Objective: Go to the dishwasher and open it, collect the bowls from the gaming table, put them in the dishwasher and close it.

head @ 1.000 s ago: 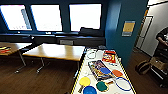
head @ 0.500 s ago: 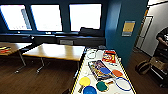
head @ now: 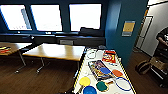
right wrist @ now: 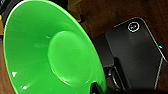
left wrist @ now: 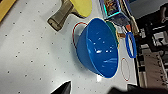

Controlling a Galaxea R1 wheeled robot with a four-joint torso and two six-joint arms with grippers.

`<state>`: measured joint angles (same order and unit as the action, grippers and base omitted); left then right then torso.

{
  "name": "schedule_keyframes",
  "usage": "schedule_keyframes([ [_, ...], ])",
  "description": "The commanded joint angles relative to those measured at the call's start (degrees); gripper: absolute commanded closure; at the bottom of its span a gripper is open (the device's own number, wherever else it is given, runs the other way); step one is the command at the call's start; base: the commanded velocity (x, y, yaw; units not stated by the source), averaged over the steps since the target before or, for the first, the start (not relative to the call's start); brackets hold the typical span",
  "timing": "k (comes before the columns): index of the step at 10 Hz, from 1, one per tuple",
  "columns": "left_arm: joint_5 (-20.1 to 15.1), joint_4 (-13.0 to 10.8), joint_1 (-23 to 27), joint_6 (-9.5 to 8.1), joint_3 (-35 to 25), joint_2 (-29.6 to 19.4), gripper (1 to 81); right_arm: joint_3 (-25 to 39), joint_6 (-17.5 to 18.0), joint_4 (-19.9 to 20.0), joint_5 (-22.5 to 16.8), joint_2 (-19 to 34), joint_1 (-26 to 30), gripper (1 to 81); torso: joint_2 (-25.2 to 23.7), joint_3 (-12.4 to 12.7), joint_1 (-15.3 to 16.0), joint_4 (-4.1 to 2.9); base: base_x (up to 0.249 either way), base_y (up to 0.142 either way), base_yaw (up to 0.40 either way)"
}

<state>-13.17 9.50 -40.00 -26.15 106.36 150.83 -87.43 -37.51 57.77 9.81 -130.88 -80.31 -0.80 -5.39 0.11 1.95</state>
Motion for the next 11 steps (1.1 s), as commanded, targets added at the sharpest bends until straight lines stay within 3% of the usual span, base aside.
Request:
schedule_keyframes([
  [1,-2.21,0.61,8.84,-0.83,0.41,2.18,1.0,0.87,-0.28,-0.91,-5.42,1.56,3.35,81.1,0.00,0.00,0.00,0.00,0.000,0.000,0.000],
  [4,-3.18,0.78,8.92,-0.92,4.64,6.32,1.0,0.61,-0.19,-0.91,-5.34,1.03,3.35,81.1,0.00,0.00,0.02,0.00,0.000,0.000,0.000],
  [6,-3.18,0.79,9.19,-3.29,5.79,8.52,1.0,0.52,-0.19,-0.99,-5.42,0.68,3.35,81.1,0.00,-0.02,0.02,0.00,0.000,0.000,0.000],
  [9,-3.01,0.61,9.19,-8.39,7.55,10.28,1.0,-0.19,-0.28,-0.91,-5.42,0.15,3.35,81.1,0.00,-0.02,0.02,0.00,0.000,0.000,0.000],
  [11,-2.65,0.44,9.19,-8.83,7.90,10.37,1.0,-0.19,-0.28,-0.91,-5.42,-0.11,3.61,81.1,0.00,-0.02,0.02,0.00,0.000,0.000,0.000],
])
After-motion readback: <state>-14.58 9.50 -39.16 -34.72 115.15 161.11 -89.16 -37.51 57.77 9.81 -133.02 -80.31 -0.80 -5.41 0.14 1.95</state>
